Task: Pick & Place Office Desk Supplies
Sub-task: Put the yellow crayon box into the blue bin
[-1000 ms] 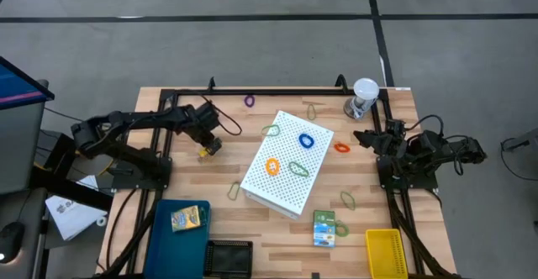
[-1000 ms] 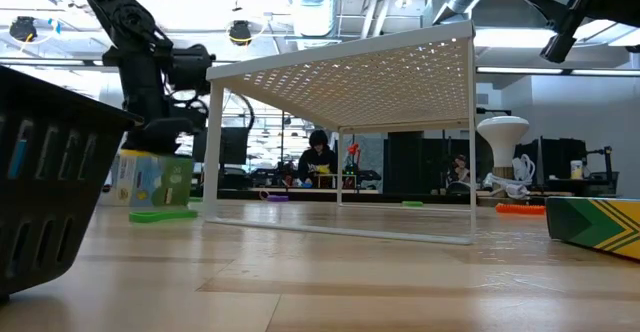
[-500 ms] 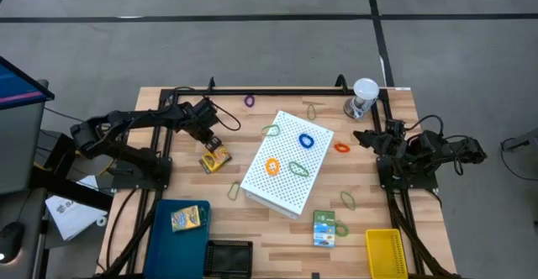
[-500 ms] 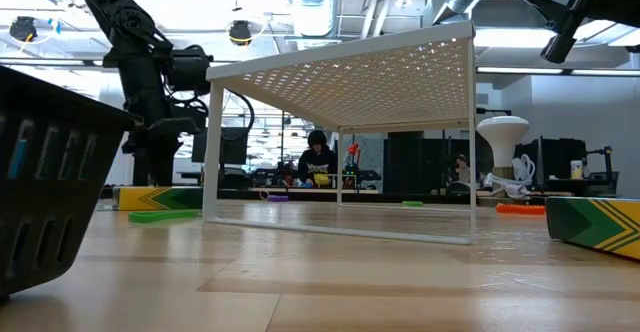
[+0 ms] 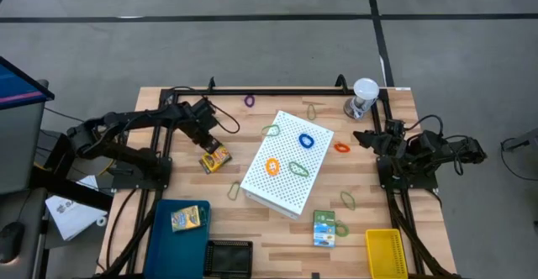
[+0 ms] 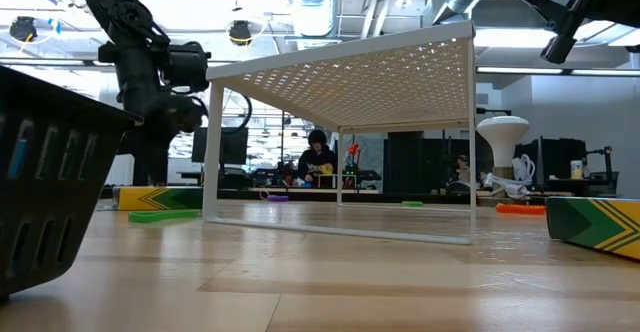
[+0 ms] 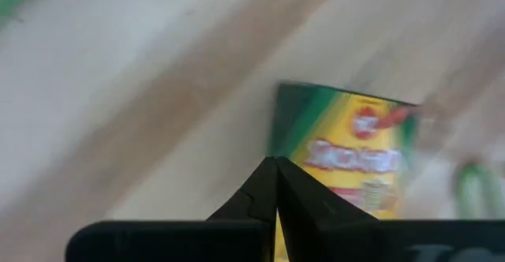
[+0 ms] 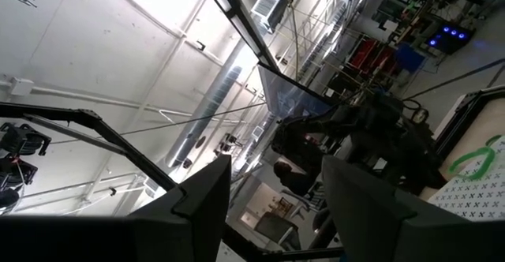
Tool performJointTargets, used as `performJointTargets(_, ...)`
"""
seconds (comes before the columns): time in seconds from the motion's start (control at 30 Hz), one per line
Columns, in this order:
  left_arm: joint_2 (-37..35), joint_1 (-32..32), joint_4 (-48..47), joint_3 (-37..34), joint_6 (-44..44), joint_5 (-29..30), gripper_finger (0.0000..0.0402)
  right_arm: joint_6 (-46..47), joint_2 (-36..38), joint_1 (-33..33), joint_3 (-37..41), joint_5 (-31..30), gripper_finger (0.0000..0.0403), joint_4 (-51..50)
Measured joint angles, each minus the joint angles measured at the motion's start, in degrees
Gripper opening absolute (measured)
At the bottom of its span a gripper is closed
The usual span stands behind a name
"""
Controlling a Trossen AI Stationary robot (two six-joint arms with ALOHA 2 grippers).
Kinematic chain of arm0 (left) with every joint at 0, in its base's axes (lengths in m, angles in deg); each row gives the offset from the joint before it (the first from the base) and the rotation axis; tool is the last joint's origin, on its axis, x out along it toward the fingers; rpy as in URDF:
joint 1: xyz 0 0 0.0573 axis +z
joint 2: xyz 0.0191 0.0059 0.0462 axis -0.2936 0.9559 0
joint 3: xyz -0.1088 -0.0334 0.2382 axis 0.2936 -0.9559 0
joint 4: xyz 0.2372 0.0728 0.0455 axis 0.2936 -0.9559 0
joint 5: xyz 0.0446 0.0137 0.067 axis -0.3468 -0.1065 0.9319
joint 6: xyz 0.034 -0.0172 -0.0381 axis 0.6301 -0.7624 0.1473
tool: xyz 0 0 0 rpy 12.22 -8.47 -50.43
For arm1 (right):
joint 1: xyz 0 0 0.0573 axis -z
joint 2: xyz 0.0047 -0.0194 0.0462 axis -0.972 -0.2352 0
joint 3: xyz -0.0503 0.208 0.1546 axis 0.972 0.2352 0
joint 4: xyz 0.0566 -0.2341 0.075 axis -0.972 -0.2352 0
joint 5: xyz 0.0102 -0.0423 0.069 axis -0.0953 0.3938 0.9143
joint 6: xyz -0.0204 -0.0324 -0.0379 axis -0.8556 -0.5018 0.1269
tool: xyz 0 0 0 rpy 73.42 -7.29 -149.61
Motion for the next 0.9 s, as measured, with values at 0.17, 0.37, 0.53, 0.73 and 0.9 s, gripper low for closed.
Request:
performJointTargets(0.17,-0.20,1.20,-10.90,0.02,-0.16,-1.94,0.0000,0.29,0.00,0.00,0.00,0.00,0.0195,-0.78)
performJointTargets(0.37,-1.32,1.10,-12.05,0.03,-0.25,-1.28,0.0000,0.42,0.00,0.11,0.00,-0.02,0.0195,-2.81)
performJointTargets(0.53,-1.30,1.10,-12.80,-0.02,-0.06,-2.83,0.0000,0.44,0.01,0.07,0.00,0.00,0.0195,-2.89)
performJointTargets(0.73,-1.30,1.08,-11.92,-0.64,0.03,-3.68,0.0000,0.44,0.00,0.07,0.00,0.00,0.0195,-2.67)
performJointTargets(0.9,-1.10,1.08,-11.05,-0.94,-0.31,-3.68,0.0000,0.41,0.00,0.07,0.00,0.00,0.0195,-2.67)
